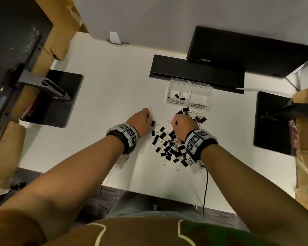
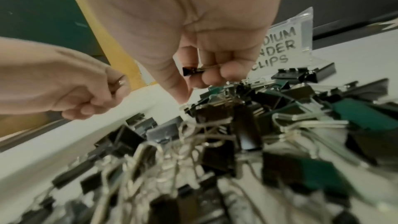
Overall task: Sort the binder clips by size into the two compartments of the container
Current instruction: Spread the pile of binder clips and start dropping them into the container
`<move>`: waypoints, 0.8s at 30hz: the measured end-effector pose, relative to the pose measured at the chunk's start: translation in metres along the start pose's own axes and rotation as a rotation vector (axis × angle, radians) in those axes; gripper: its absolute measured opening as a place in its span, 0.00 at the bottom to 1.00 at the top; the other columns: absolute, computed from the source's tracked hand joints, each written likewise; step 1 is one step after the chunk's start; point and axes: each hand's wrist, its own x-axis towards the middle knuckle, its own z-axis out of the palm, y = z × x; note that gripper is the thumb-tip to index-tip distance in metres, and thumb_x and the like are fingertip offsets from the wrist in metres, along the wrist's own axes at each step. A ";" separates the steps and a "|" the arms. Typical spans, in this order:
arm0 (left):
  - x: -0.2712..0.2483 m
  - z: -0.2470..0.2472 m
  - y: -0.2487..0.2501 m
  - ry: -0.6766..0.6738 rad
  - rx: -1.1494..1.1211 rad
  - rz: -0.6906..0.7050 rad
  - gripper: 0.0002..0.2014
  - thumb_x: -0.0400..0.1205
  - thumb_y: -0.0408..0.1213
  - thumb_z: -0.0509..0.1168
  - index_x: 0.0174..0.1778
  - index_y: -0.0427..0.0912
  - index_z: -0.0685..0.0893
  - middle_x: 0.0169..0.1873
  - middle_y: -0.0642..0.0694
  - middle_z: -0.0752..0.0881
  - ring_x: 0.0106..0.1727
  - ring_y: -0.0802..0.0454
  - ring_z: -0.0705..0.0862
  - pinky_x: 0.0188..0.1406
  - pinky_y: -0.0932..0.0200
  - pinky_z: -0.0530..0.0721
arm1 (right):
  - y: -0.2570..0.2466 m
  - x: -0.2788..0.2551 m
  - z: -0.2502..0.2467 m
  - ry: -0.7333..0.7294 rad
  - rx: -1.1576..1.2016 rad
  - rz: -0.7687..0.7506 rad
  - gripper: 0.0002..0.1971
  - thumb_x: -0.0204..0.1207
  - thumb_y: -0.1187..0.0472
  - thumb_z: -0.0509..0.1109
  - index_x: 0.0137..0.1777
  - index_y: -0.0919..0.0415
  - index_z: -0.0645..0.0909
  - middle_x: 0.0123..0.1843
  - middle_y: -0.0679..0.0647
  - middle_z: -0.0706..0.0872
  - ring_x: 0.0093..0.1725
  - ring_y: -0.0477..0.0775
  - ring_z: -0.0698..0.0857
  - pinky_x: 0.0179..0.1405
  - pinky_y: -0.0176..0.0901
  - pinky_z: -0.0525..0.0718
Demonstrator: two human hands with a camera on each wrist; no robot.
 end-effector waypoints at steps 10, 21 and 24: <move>0.003 0.015 -0.002 -0.046 0.132 0.026 0.12 0.83 0.35 0.60 0.61 0.44 0.77 0.58 0.44 0.83 0.57 0.43 0.82 0.54 0.51 0.80 | -0.027 0.001 0.019 -0.048 -0.069 0.002 0.18 0.78 0.51 0.69 0.61 0.62 0.77 0.61 0.58 0.80 0.60 0.60 0.81 0.55 0.52 0.83; 0.013 -0.002 0.030 0.060 -0.041 0.092 0.08 0.83 0.38 0.61 0.50 0.35 0.78 0.44 0.45 0.77 0.43 0.49 0.76 0.43 0.58 0.70 | -0.013 -0.001 0.016 0.015 0.193 0.011 0.08 0.74 0.64 0.69 0.47 0.71 0.80 0.45 0.61 0.85 0.44 0.63 0.86 0.43 0.51 0.86; 0.028 -0.012 0.059 0.141 -0.111 0.170 0.08 0.83 0.36 0.61 0.49 0.33 0.78 0.44 0.44 0.77 0.44 0.50 0.75 0.45 0.58 0.72 | -0.001 -0.008 0.009 0.085 0.400 0.039 0.04 0.72 0.65 0.70 0.42 0.63 0.77 0.36 0.50 0.79 0.37 0.53 0.80 0.31 0.36 0.76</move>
